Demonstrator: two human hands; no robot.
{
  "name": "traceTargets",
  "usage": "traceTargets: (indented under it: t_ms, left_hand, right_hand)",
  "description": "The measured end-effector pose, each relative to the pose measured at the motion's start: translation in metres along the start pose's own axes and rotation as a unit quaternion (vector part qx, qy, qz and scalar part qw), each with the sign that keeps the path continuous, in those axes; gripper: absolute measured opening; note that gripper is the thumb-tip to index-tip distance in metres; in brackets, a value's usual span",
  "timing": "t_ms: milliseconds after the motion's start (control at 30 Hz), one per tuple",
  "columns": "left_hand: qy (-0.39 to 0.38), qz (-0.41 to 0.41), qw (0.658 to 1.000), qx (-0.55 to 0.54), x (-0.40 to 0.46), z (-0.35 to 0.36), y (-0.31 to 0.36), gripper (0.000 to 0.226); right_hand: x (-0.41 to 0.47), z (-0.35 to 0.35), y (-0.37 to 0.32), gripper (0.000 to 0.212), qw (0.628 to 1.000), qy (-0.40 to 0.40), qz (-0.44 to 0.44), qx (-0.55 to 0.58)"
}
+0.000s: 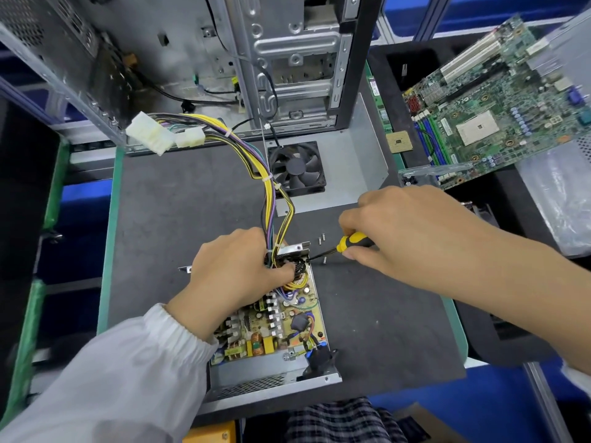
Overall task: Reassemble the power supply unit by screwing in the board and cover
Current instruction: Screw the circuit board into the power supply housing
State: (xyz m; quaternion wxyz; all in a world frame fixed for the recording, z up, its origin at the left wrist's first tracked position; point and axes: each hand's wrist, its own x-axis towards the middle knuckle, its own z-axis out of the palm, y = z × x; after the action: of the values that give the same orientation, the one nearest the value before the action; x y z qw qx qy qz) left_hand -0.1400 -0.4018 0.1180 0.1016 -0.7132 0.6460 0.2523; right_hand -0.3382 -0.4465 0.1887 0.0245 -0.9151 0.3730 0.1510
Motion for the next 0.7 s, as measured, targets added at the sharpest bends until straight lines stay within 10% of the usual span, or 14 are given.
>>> traceTargets:
  t_ms: [700]
  left_hand:
    - [0.032, 0.011, 0.999, 0.021, 0.0031, 0.0062, 0.0006, 0.04]
  right_hand:
    - [0.0082, -0.0052, -0.0073, 0.024, 1.0, -0.004, -0.012, -0.02]
